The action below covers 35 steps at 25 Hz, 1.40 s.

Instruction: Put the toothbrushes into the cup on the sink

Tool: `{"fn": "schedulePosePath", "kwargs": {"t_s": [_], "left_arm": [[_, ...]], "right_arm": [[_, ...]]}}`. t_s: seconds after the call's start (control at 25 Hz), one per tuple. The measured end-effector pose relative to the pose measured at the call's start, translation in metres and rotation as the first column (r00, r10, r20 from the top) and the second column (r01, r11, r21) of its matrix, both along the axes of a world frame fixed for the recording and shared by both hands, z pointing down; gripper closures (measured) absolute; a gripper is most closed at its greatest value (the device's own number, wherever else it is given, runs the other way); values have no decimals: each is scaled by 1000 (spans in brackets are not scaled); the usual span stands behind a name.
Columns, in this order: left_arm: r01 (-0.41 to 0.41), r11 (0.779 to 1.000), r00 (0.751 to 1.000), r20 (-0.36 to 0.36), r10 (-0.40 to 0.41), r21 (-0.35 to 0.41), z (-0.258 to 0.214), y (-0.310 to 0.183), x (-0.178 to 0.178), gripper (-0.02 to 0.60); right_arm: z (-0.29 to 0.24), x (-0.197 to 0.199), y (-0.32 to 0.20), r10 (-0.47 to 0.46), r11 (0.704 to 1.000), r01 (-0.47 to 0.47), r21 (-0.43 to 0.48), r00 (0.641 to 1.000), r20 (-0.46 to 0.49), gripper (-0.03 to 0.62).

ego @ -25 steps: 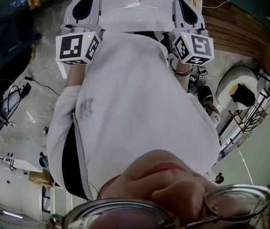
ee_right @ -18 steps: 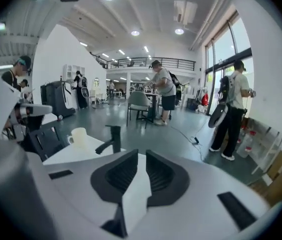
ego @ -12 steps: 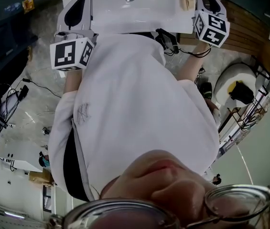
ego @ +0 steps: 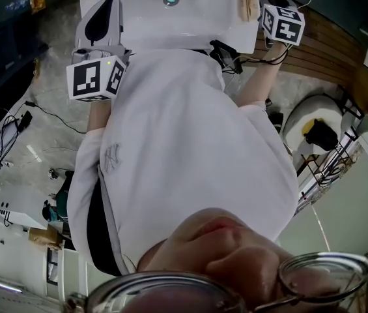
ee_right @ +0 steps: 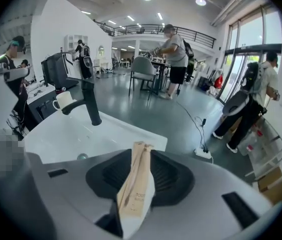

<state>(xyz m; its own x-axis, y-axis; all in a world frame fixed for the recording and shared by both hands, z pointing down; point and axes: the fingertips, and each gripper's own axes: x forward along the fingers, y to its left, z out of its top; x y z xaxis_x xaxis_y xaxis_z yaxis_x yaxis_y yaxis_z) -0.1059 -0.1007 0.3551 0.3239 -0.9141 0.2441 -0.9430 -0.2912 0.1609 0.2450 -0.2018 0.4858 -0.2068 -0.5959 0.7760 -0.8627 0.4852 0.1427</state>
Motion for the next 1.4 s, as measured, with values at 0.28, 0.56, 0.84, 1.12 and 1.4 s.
{"fn": "schedulePosePath", "kwargs": {"t_s": [0.28, 0.56, 0.84, 1.12, 1.4], "left_arm": [[32, 999, 999, 10, -32, -10, 2, -3, 4, 574], [74, 997, 997, 29, -73, -31, 6, -1, -2, 574], [97, 994, 995, 44, -95, -48, 8, -4, -5, 574], [88, 995, 996, 40, -86, -54, 9, -6, -1, 574], [46, 998, 999, 28, -45, -43, 10, -9, 7, 574]], "right_arm": [[47, 12, -16, -27, 994, 23, -105, 999, -41, 488], [88, 12, -24, -52, 973, 51, -225, 999, 1, 488], [120, 16, -25, -1, 947, 8, -321, 1000, 22, 490], [115, 28, -26, 82, 951, -57, -305, 994, 72, 560], [70, 46, -37, 176, 979, -159, -128, 975, 132, 574]]}}
